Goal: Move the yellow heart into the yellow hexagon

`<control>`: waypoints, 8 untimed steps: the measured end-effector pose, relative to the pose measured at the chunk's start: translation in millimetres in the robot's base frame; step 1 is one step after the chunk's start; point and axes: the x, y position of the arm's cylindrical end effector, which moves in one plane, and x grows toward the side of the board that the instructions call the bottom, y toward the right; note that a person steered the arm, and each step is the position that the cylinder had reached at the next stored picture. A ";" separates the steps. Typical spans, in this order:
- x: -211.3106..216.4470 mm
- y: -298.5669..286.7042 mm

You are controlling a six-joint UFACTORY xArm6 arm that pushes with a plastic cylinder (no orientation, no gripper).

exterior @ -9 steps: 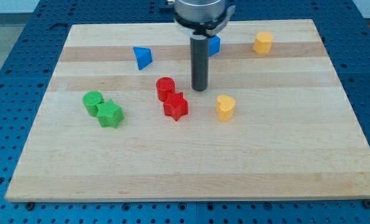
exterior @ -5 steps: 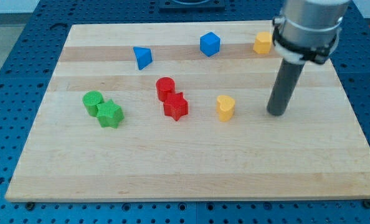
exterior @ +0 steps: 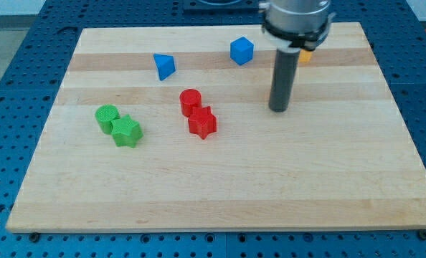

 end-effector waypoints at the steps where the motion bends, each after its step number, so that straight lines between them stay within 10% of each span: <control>1: -24.0 32.1; 8: -43.1 51.7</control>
